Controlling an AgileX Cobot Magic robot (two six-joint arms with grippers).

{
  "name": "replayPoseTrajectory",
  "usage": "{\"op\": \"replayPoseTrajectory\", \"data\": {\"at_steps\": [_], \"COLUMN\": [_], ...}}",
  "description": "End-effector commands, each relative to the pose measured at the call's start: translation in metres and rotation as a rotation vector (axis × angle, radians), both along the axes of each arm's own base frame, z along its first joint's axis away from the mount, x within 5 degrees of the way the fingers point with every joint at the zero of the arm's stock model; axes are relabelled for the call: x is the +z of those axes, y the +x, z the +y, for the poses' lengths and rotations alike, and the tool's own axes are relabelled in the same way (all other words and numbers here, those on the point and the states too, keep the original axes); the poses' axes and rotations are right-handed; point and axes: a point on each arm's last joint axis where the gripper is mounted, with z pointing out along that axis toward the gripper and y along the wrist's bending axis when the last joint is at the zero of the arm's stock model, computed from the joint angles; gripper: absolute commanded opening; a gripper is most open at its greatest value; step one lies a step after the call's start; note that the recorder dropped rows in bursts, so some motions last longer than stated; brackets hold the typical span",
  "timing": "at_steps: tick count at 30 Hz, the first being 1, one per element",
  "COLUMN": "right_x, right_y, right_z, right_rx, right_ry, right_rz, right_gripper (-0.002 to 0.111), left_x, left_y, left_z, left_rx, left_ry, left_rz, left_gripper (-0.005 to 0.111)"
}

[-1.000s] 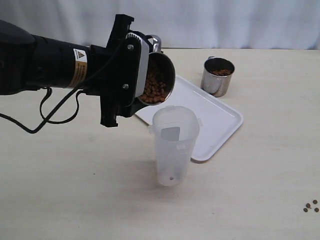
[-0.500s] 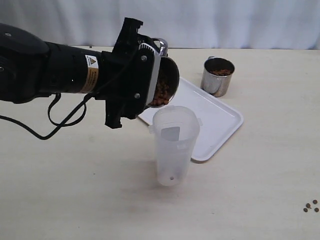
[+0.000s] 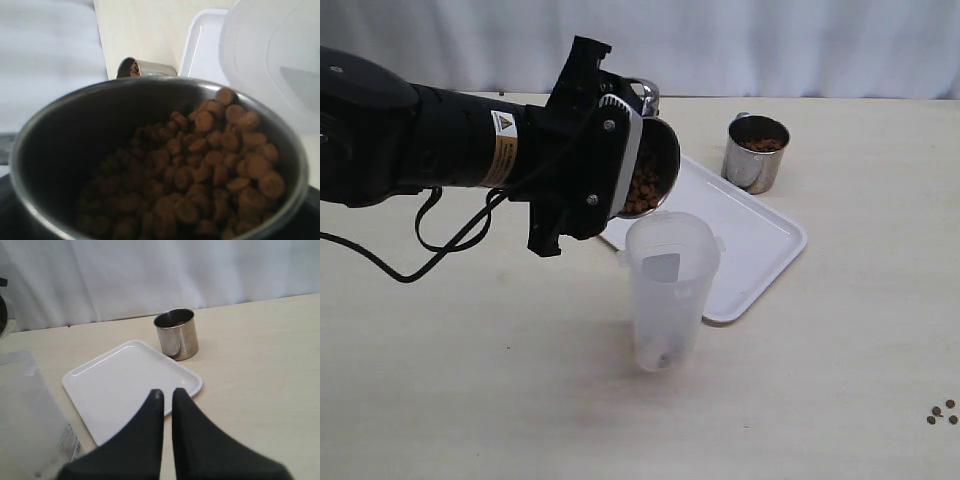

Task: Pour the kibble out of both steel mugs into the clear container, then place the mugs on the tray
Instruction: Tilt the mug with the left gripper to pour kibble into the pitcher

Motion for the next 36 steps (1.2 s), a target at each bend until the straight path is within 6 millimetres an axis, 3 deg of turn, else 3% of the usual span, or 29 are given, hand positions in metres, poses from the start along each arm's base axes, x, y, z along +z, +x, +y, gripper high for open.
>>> {"op": "replayPoseTrajectory", "data": {"at_steps": [1,36], "right_x": [0.0,0.0], "right_y": [0.0,0.0], "right_z": [0.0,0.0], "right_rx": [0.001,0.001], "right_ry": [-0.003,-0.003], "right_rz": [-0.01,-0.01], "right_gripper": [0.005,0.005], "left_x": [0.002,0.012], "left_y": [-0.002,0.003], "left_z": [-0.002,-0.005], "left_rx": [-0.016,-0.072], "left_ry": [0.005,0.054], "left_rz": [-0.012,-0.101], "left_gripper": [0.0,0.0]}}
